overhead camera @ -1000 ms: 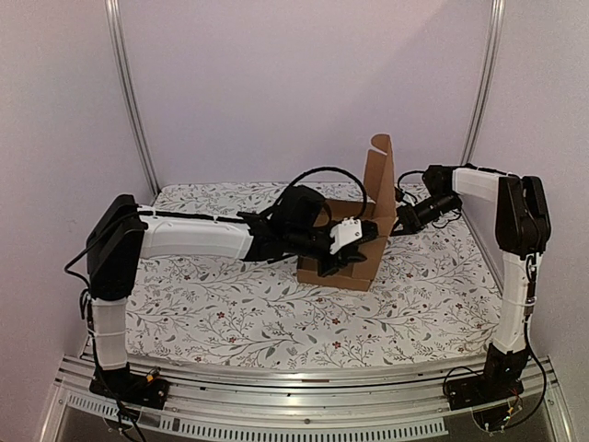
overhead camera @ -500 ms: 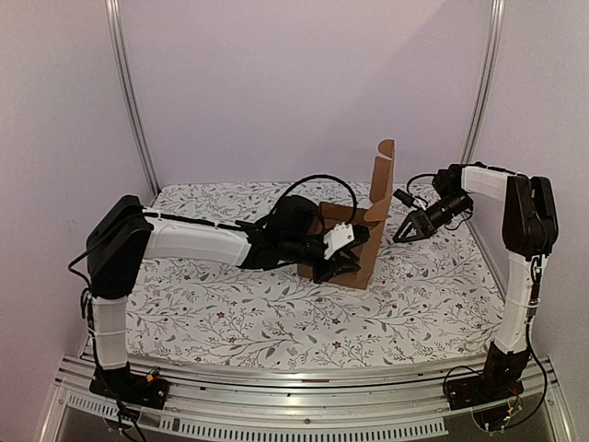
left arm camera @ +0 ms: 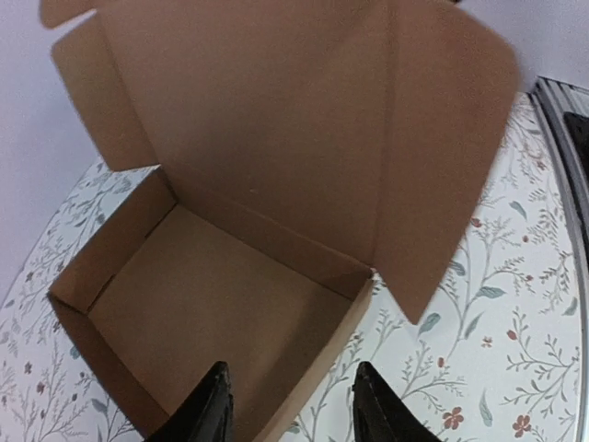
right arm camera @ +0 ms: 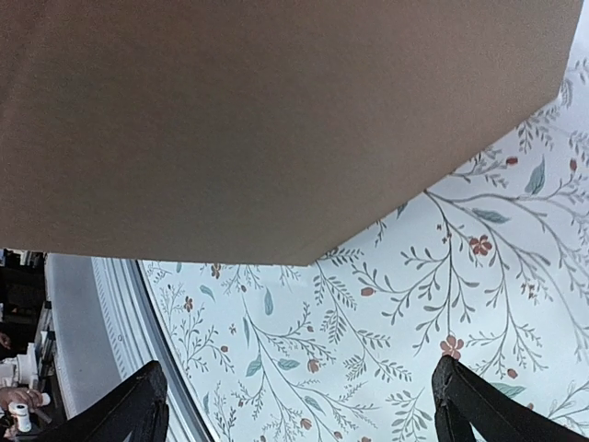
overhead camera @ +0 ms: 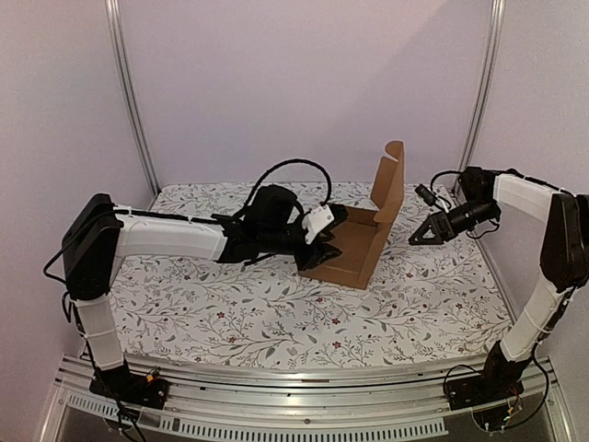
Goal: Fold the paper box
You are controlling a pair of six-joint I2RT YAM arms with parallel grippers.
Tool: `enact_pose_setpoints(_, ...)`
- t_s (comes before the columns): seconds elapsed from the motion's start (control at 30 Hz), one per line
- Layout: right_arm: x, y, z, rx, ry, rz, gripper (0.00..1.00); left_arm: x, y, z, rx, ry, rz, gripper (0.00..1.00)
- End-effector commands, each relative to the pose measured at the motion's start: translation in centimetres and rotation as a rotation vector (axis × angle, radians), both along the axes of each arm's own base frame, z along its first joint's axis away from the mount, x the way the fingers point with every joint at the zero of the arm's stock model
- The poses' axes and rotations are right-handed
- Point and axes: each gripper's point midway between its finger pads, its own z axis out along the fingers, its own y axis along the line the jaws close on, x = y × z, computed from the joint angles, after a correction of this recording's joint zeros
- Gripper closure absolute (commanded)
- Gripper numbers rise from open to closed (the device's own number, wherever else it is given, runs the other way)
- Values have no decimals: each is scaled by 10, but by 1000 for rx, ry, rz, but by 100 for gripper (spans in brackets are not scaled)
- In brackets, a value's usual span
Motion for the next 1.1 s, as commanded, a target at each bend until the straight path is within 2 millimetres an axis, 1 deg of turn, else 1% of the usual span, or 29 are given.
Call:
enact_pose_setpoints(0.0,25,8,51,42,-216,-75,1,113,47,-13,-22,110,485,54)
enact_pose_setpoints(0.03,27,8,60,52,-234,-95,1,128,50,-19,-28,153,540,53)
enact_pose_setpoints(0.1,29,11,70,73,-248,-114,1,150,55,-31,-23,253,648,50)
enact_pose_setpoints(0.17,27,14,74,81,-243,-116,1,168,57,-33,-16,267,732,49)
enact_pose_setpoints(0.23,25,16,75,86,-235,-114,1,180,60,-33,-13,271,798,49)
enact_pose_setpoints(0.3,24,17,74,86,-235,-113,1,186,63,-37,-5,290,834,48)
enact_pose_setpoints(0.33,24,17,75,86,-239,-113,1,188,65,-41,2,309,852,48)
enact_pose_setpoints(0.4,26,17,73,82,-238,-119,1,188,60,-49,-6,361,830,49)
enact_pose_setpoints(0.5,33,14,69,52,-238,-147,1,177,51,-67,-11,447,788,51)
enact_pose_setpoints(0.63,54,1,60,-45,-264,-225,1,159,47,-84,-26,537,770,58)
enact_pose_setpoints(0.73,73,-9,62,-79,-315,-267,1,132,42,-94,-48,608,737,63)
enact_pose_setpoints(0.77,80,-12,65,-75,-319,-283,1,121,39,-94,-58,624,717,66)
enact_pose_setpoints(0.8,87,-16,70,-58,-327,-299,1,109,33,-89,-79,624,687,68)
enact_pose_setpoints(0.83,93,-18,71,-39,-321,-308,1,94,29,-89,-88,622,662,69)
enact_pose_setpoints(0.9,104,-19,75,4,-309,-323,1,59,10,-79,-131,599,559,72)
enact_pose_setpoints(0.93,109,-17,72,24,-293,-316,1,36,3,-81,-129,586,501,74)
enact_pose_setpoints(0.97,113,-14,73,45,-291,-304,1,14,-9,-77,-135,563,438,75)
enact_pose_setpoints(1.03,123,-6,75,102,-286,-276,1,-31,-30,-76,-113,524,330,76)
enact_pose_setpoints(1.07,130,-3,68,122,-267,-266,1,-52,-40,-80,-95,520,288,76)
